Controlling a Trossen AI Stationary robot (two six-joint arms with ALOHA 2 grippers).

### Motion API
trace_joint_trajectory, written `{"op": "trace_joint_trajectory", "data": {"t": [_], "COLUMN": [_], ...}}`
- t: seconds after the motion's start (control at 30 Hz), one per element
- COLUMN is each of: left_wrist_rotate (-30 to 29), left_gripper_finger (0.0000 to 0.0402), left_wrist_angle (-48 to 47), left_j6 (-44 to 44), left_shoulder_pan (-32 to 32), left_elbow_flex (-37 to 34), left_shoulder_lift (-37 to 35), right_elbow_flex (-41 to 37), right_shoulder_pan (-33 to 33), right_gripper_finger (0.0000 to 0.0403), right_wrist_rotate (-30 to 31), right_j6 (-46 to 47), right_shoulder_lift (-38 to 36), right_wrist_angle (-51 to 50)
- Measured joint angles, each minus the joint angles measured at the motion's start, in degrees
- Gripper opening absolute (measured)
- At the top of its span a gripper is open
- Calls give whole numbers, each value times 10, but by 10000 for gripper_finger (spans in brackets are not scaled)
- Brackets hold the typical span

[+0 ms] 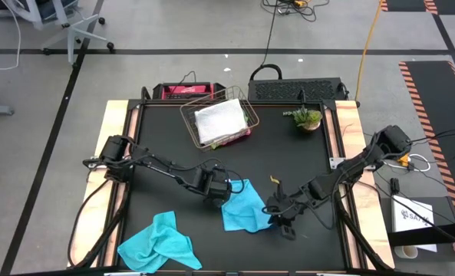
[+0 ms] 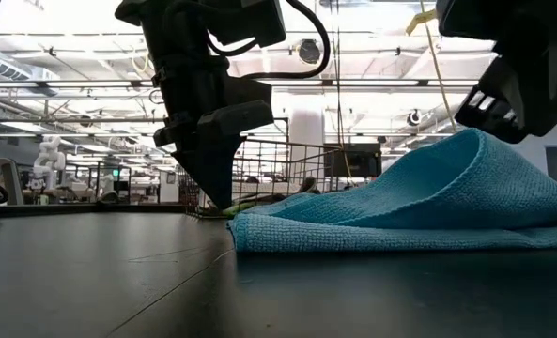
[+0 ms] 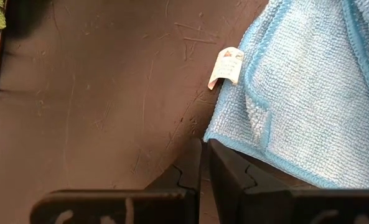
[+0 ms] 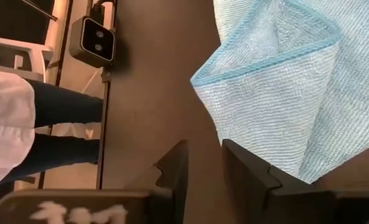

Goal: Fold microfiber towels
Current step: Fold the right light blue microfiber cloth

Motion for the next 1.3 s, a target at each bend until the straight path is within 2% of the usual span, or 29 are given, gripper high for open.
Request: {"op": "trace_joint_trajectory", "data": {"t": [0.17, 0.33, 0.47, 0.6, 0.9, 1.3], "left_wrist_rotate": [2, 2, 2, 2, 2, 2], "left_gripper_finger": [30, 30, 30, 30, 30, 30], "left_wrist_angle": [0, -1, -2, -2, -2, -2], "left_j6": [0, -1, -2, -1, 0, 0], "left_shoulder_pan": [0, 0, 0, 0, 0, 0], "left_elbow_flex": [0, 0, 0, 0, 0, 0], "left_shoulder_lift": [0, 0, 0, 0, 0, 0], "right_elbow_flex": [0, 0, 0, 0, 0, 0], "right_shoulder_pan": [-1, -3, -2, -3, -4, -3], "right_gripper_finger": [108, 132, 143, 144, 144, 139], "right_wrist_rotate": [15, -3, -9, 1, 75, 73], "right_j6": [-22, -30, -52, -76, -155, -165], "right_shoulder_lift": [12, 51, 71, 76, 94, 151], "right_wrist_angle": [10, 111, 118, 91, 98, 130]}}
